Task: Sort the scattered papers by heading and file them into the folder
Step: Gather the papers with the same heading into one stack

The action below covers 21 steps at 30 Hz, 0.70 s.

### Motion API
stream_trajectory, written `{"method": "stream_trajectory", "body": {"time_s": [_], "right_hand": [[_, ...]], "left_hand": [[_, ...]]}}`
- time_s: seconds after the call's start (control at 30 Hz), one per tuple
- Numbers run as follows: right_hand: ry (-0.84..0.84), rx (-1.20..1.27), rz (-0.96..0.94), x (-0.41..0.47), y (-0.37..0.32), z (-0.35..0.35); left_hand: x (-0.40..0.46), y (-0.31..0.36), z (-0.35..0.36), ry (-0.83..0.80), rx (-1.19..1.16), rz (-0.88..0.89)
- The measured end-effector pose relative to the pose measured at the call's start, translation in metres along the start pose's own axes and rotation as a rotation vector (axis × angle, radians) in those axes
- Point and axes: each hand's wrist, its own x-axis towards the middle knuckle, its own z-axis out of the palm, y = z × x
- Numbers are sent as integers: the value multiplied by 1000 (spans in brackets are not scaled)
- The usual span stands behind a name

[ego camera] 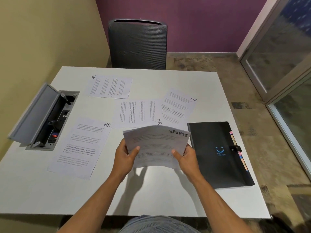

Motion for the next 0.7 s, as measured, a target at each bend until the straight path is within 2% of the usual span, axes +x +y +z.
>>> {"method": "stream_trajectory", "body": {"time_s": [0.13,0.3,0.5,0.7], "right_hand": [[38,-32,24,-4,7,5],[83,-44,25,-11,12,6],[68,-31,14,-21,13,-5],[31,46,78,-23,26,-35]], "left_hand": [[-2,-8,3,0,-6,-43],[0,-17,3,15,67,-14],[7,-15,8,-7,147,13],[7,-2,26,-11,112,-70]]}}
